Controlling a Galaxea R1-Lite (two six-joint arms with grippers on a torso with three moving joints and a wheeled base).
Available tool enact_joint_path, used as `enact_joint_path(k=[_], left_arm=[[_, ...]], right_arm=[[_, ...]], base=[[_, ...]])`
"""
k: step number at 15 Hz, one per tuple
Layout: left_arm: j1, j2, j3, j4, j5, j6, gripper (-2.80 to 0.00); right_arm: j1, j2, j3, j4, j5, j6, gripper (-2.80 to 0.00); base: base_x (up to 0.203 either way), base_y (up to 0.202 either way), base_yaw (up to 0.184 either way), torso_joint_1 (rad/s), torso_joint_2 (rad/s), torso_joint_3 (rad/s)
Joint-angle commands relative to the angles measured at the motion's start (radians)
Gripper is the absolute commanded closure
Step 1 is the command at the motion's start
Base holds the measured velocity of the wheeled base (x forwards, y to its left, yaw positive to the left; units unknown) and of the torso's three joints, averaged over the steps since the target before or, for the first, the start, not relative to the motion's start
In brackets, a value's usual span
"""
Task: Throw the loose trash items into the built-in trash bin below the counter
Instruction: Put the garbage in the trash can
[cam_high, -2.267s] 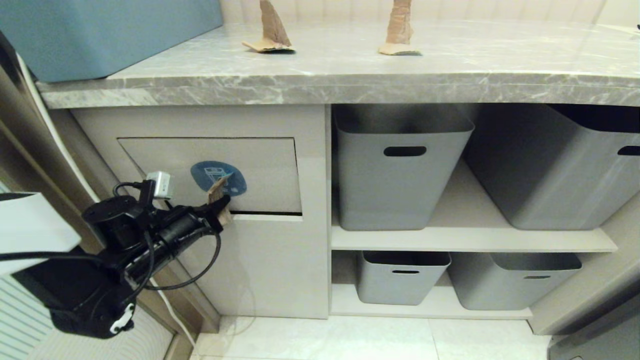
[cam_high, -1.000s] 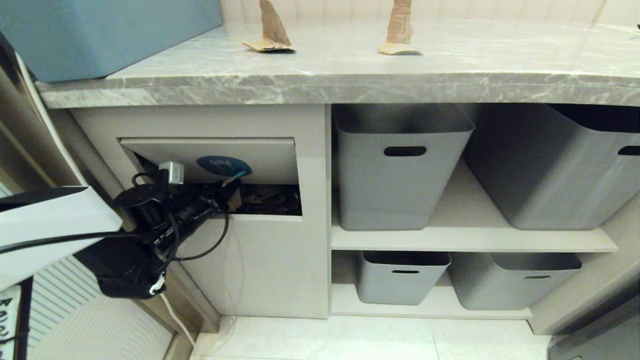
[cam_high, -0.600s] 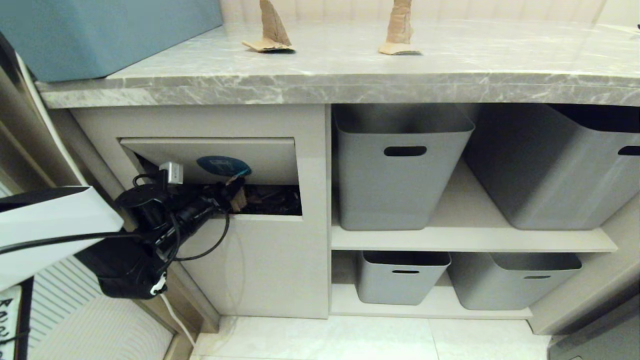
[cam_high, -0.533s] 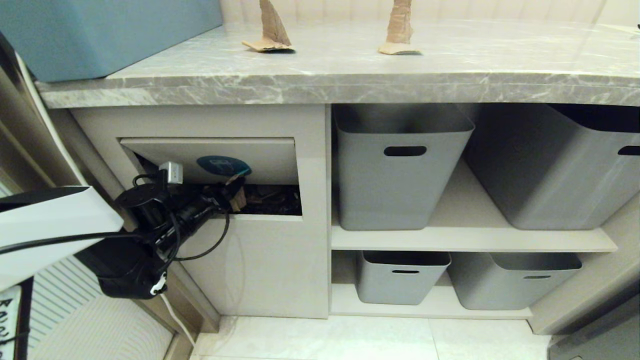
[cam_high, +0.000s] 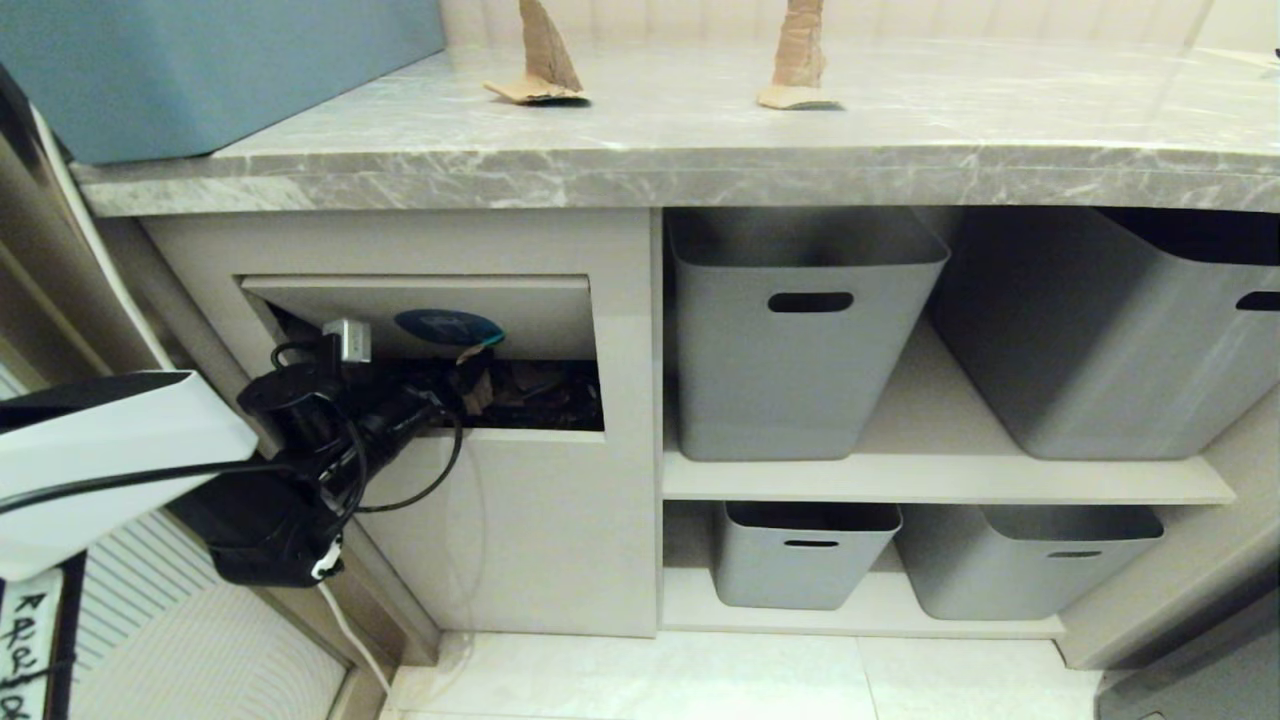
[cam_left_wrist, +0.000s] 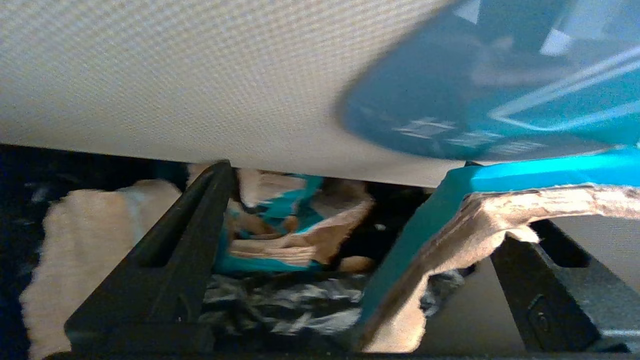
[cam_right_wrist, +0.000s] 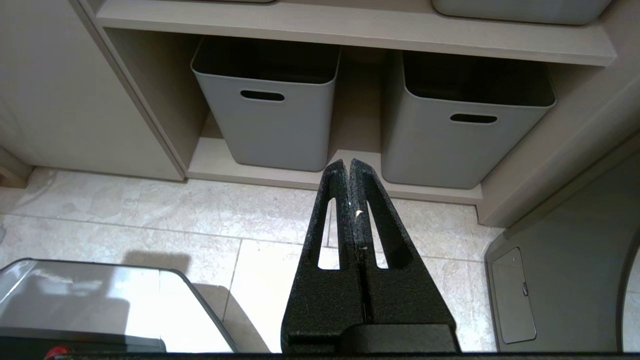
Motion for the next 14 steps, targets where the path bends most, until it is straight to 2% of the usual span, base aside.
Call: enact_joint_path(k=[1,2,3,4,5,6,7,9,10,11,12,14], left_arm=[[-0.003,0.02,-0.008,-0.009,0.058,0.045,-2.8],[-0.01,0.029,-0.014,-0.009,0.114,0.097,-2.8],[-0.018,0.039,-0.03,-0.009,0.16,0.12,-2.8],[-0.019,0.04,-0.04,-0.009,0.171,0.12,-2.8],[-0.019,0.035,-0.039,-0.009,0.163,0.094,-2.8],[-0.019,0.029,-0.035,-0.009,0.133,0.017,-2.8],[-0.019,0.026,-0.024,-0.009,0.068,-0.016,-2.8],[-0.019,0.017,0.0,-0.009,-0.044,-0.031,-2.8],[-0.021,0.009,0.015,-0.009,-0.093,-0.059,-2.8],[-0.022,0.007,0.032,-0.009,-0.119,-0.062,-2.8],[-0.024,0.011,0.039,-0.009,-0.115,-0.015,-2.8],[-0.026,0.016,0.051,-0.009,-0.033,0.131,-2.8]], right_arm=[[0.001,0.002,0.0,0.001,0.001,0.0,0.0],[0.001,0.002,0.0,0.001,0.001,0.0,0.0],[0.001,0.002,0.0,0.001,0.001,0.0,0.0],[0.001,0.002,0.0,0.001,0.001,0.0,0.0],[0.001,0.002,0.0,0.001,0.001,0.0,0.0],[0.001,0.002,0.0,0.001,0.001,0.0,0.0],[0.001,0.002,0.0,0.001,0.001,0.0,0.0],[0.001,0.002,0.0,0.001,0.001,0.0,0.0],[0.001,0.002,0.0,0.001,0.001,0.0,0.0],[0.001,0.002,0.0,0.001,0.001,0.0,0.0],[0.001,0.002,0.0,0.001,0.001,0.0,0.0],[0.001,0.002,0.0,0.001,0.001,0.0,0.0]], base=[[0.0,0.0,0.0,0.0,0.0,0.0],[0.0,0.0,0.0,0.0,0.0,0.0],[0.0,0.0,0.0,0.0,0.0,0.0],[0.0,0.0,0.0,0.0,0.0,0.0],[0.0,0.0,0.0,0.0,0.0,0.0],[0.0,0.0,0.0,0.0,0.0,0.0],[0.0,0.0,0.0,0.0,0.0,0.0],[0.0,0.0,0.0,0.0,0.0,0.0],[0.0,0.0,0.0,0.0,0.0,0.0],[0.0,0.0,0.0,0.0,0.0,0.0],[0.0,0.0,0.0,0.0,0.0,0.0],[0.0,0.0,0.0,0.0,0.0,0.0]])
